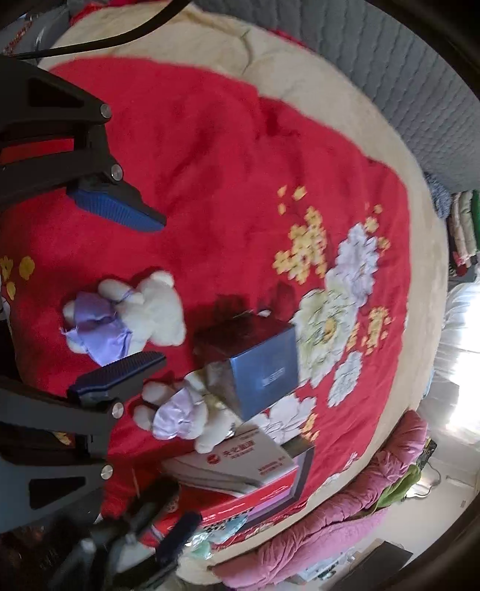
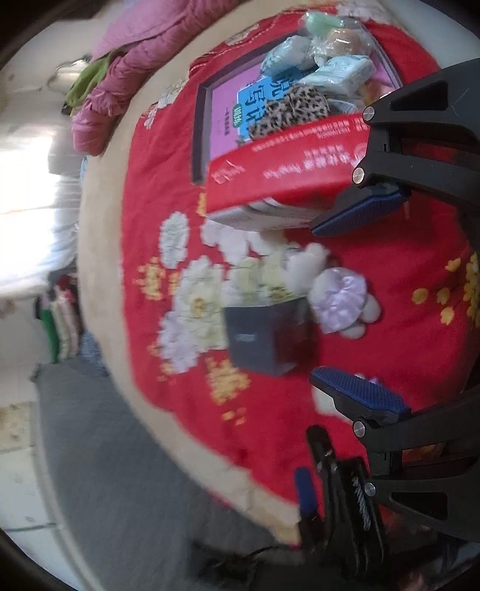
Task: Organize soft objects
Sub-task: 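Move both tools back over the two teddy bears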
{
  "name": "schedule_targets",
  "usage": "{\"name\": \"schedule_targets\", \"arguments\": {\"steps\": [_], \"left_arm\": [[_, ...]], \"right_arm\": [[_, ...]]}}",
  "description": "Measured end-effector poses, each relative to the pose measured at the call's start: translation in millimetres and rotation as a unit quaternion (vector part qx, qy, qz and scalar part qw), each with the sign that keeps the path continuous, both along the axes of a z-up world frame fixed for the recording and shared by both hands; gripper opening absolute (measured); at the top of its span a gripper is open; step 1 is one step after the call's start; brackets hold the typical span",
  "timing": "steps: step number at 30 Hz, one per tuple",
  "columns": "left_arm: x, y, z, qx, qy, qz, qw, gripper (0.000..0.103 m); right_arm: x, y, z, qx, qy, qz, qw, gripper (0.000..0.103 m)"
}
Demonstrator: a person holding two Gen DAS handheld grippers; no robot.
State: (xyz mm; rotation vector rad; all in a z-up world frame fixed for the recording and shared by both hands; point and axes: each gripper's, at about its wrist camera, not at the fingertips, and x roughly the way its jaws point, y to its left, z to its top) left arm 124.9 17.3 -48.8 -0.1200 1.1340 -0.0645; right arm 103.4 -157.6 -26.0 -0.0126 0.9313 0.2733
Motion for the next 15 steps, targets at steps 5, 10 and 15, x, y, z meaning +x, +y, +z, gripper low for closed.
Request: {"name": "schedule_targets", "arguments": {"steps": [5,10,15], "left_arm": [[5.0,-5.5,-30.3,-0.03,0.039,-0.005,0.9988,0.066],[12.5,-7.7,-51.0,-0.033,0.062,-0.007,0.9975,0.066],[19.1,5.3,-61.1,-0.068,0.072,0.0,0.9951,0.068]], "right_arm": [[2.0,6.7,-24.7,-0.042,0.026,0.002,0.999,0.074],[9.0,7.1,-42.2,-0.045,0.049,-0.002,0.998,0.074],[18.8,16.0,-56.4,-0.072,0.056,-0.003,0.996,0.074]]}}
